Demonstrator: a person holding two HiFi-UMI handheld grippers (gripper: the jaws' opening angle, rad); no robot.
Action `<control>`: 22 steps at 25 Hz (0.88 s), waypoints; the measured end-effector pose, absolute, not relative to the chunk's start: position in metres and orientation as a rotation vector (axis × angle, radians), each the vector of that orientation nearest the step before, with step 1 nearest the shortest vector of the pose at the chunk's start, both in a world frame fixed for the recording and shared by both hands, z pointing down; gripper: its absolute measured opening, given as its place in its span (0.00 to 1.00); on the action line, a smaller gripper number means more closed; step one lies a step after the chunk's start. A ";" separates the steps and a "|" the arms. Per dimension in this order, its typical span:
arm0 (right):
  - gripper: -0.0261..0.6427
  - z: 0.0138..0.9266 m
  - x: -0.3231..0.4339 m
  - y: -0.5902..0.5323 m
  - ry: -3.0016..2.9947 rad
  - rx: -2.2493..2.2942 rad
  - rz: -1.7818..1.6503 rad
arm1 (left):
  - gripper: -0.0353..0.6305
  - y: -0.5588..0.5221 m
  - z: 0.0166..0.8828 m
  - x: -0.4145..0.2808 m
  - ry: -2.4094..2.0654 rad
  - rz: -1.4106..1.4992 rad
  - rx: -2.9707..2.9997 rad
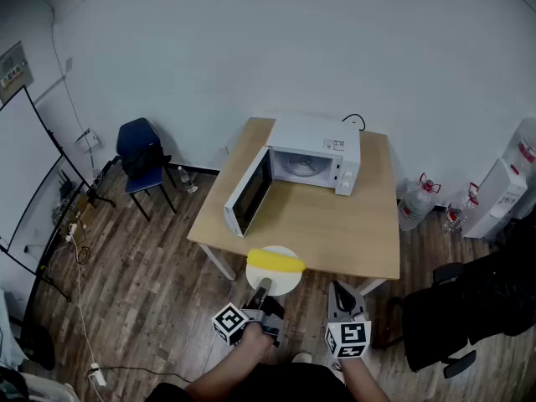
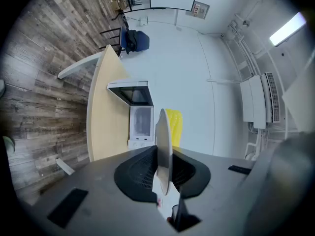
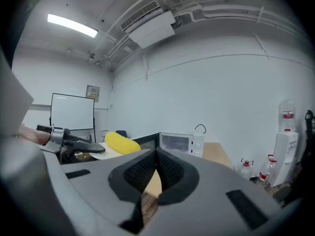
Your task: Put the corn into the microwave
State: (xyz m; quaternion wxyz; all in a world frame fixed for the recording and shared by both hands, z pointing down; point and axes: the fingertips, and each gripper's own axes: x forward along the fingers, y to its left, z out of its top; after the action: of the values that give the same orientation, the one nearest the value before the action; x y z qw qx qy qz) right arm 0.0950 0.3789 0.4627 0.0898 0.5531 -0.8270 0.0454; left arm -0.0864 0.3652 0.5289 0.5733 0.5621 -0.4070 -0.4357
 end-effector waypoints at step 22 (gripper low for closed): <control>0.13 0.469 0.124 0.354 -2.515 1.624 0.130 | 0.10 0.341 0.540 -0.043 -0.948 -1.021 1.266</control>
State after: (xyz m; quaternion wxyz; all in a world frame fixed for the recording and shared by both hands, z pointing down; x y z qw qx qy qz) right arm 0.1243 0.3542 0.4685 0.0724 0.5405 -0.8371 0.0432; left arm -0.0434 0.3409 0.5403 0.5886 0.5435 -0.4072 -0.4385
